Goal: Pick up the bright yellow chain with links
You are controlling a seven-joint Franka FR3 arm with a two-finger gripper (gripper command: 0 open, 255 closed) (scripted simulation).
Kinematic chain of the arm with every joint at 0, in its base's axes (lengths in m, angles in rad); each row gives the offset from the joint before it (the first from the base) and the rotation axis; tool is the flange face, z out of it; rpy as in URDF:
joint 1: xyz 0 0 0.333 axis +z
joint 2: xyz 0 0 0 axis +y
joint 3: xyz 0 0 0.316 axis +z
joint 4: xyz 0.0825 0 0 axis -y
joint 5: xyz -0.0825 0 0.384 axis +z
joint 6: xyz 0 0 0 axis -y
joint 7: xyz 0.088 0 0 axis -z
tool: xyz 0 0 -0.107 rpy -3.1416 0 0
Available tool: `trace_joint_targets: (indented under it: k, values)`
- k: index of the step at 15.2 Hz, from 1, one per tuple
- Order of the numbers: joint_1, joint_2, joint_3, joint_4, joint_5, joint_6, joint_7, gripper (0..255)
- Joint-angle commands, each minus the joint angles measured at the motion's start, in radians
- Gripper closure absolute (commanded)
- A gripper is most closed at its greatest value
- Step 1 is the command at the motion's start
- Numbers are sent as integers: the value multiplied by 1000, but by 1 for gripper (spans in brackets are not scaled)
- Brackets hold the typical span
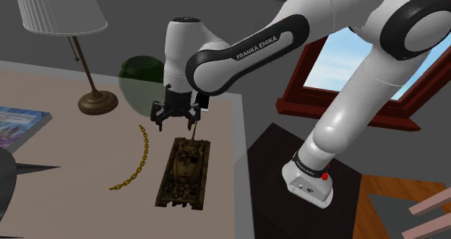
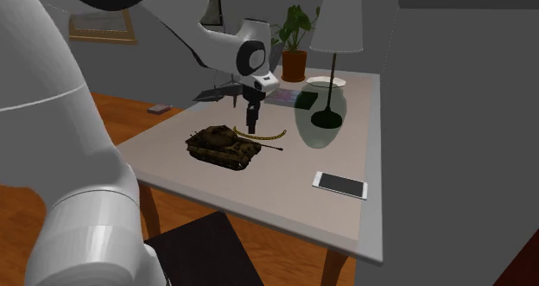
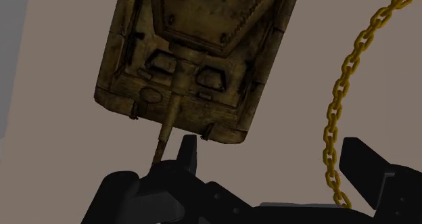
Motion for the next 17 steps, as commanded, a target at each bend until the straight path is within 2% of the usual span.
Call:
trace_joint_targets:
  k: [1, 4, 8, 17]
  values:
    - [7, 101, 18, 50, -89, 38, 108, 0]
    - [55, 251, 0, 143, -223, 65, 254, 0]
    - [155, 430, -65, 291, -358, 72, 406, 0]
    - [190, 504, -106, 281, -412, 149, 439, 0]
